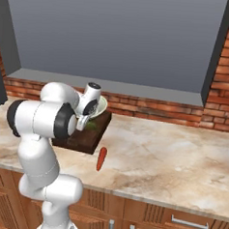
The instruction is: Place the two vegetables and bowl onto the tray for setting up a vegetable dip station.
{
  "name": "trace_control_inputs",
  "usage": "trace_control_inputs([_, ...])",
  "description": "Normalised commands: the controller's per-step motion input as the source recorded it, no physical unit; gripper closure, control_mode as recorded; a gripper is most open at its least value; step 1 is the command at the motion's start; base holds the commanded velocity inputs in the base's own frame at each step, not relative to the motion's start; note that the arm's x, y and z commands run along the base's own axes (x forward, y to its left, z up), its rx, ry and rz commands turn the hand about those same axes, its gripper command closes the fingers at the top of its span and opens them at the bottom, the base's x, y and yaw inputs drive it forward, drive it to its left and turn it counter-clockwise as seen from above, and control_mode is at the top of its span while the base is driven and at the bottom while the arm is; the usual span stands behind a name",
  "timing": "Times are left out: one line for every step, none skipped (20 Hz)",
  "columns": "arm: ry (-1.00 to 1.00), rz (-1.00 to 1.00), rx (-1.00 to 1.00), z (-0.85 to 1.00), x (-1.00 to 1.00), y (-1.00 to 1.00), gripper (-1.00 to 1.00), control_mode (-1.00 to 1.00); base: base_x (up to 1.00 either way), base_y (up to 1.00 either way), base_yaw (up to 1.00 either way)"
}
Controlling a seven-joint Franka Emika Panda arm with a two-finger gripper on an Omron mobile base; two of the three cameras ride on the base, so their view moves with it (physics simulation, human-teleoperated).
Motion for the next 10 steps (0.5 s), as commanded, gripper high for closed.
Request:
trace_control_inputs([0.0, 0.09, 0.0, 0.0, 0.0, 0.01, 1.0, -1.0, 0.0, 0.0, 0.0])
trace_control_inputs([0.0, 0.08, 0.0, 0.0, 0.0, 0.0, 1.0, -1.0, 0.0, 0.0, 0.0])
trace_control_inputs([0.0, 0.07, 0.0, 0.0, 0.0, 0.0, 1.0, -1.0, 0.0, 0.0, 0.0])
trace_control_inputs([0.0, 0.06, 0.0, 0.0, 0.0, 0.0, 1.0, -1.0, 0.0, 0.0, 0.0])
trace_control_inputs([0.0, 0.05, 0.0, 0.0, 0.0, 0.0, 1.0, -1.0, 0.0, 0.0, 0.0])
trace_control_inputs([0.0, 0.04, 0.0, 0.0, 0.0, 0.0, 1.0, -1.0, 0.0, 0.0, 0.0])
trace_control_inputs([0.0, 0.04, 0.0, 0.0, 0.0, 0.0, 1.0, -1.0, 0.0, 0.0, 0.0])
trace_control_inputs([0.0, 0.03, 0.0, 0.0, 0.0, 0.0, 1.0, -1.0, 0.0, 0.0, 0.0])
trace_control_inputs([0.0, 0.02, 0.0, 0.0, 0.0, 0.0, -1.0, -1.0, 0.0, 0.0, 0.0])
trace_control_inputs([0.0, 0.02, 0.0, 0.0, 0.0, 0.0, -1.0, -1.0, 0.0, 0.0, 0.0])
